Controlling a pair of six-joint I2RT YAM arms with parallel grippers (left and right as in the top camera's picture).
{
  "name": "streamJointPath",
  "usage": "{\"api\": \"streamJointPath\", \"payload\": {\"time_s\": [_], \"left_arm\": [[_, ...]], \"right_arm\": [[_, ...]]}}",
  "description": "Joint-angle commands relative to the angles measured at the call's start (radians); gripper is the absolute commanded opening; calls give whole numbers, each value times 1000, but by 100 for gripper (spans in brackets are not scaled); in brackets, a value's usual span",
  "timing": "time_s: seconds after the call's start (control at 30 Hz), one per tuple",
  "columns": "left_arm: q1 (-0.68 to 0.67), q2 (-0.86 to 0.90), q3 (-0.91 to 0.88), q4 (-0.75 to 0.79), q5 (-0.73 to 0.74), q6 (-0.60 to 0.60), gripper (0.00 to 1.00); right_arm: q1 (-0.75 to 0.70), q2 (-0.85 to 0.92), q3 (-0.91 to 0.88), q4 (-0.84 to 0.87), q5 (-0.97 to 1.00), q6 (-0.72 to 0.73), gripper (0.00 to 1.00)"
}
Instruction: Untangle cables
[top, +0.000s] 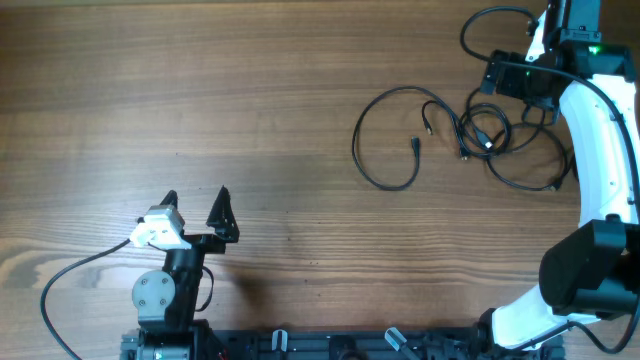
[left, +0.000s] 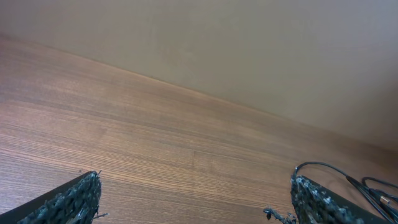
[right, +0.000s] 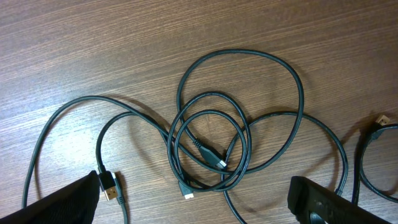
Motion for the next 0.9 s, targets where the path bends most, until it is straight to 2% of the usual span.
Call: {"api": "streamJointPath", "payload": {"time_s": [0.0,0.33,0.67,0.87], "left_arm": [[8,-9,-3,-7,12,24,100],[8,-9,-3,-7,12,24,100],[8,-9,-3,-7,12,24,100],[8,-9,-3,-7,12,24,100]], "right_arm": [[4,-3,11,5,17,-2,100],[4,-57,8,5,17,-1,100],[47,-423,8,5,17,-1,100],[51,-570,8,-3,17,-2,100]]}}
